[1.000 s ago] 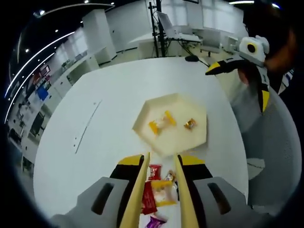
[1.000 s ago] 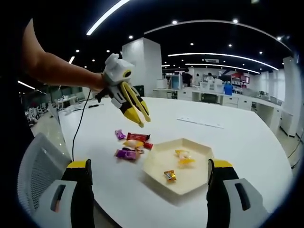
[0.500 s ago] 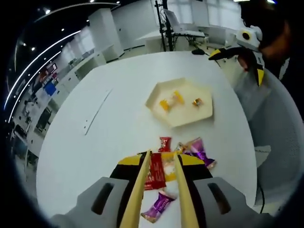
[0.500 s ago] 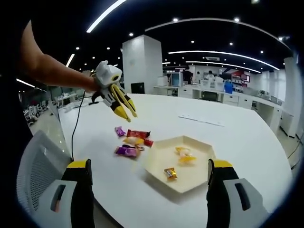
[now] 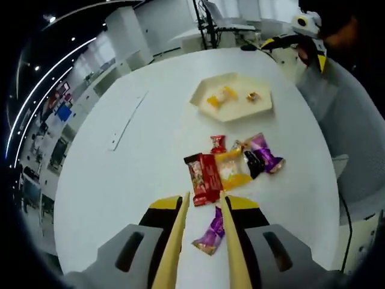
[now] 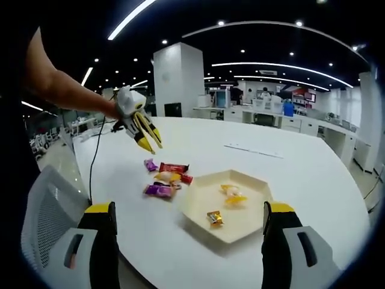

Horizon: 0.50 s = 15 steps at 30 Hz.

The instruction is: Place the target food into the container with the food tongs after gripping and lifting it, then release it inside without dropping or visibly crushing the food.

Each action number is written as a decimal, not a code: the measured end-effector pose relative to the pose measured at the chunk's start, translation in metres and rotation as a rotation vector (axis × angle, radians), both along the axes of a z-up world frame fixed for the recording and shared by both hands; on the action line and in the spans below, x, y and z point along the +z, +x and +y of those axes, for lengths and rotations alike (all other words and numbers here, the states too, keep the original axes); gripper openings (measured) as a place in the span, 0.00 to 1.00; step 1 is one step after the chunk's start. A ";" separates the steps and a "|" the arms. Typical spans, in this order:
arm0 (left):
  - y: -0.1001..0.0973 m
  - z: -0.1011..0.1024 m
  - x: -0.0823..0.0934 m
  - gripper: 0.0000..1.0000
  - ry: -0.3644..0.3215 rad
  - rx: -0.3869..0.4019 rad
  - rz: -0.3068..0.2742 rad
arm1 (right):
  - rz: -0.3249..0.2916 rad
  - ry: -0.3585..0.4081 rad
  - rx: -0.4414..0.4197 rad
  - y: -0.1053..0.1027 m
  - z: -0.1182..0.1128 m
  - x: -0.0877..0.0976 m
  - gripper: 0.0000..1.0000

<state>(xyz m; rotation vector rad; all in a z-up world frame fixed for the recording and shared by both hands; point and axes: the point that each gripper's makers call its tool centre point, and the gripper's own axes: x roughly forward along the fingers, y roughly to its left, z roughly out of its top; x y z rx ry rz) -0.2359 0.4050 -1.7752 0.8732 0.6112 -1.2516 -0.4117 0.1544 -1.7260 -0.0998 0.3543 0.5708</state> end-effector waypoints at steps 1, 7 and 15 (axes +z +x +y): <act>-0.001 0.004 -0.004 0.25 -0.002 0.007 0.021 | 0.002 -0.005 -0.003 0.000 -0.001 -0.001 0.99; -0.006 0.023 -0.018 0.25 0.028 -0.007 0.043 | -0.005 -0.006 -0.018 0.001 -0.003 0.001 0.99; -0.011 0.037 -0.033 0.25 0.062 -0.019 0.061 | -0.003 -0.003 -0.027 0.002 -0.005 0.001 0.99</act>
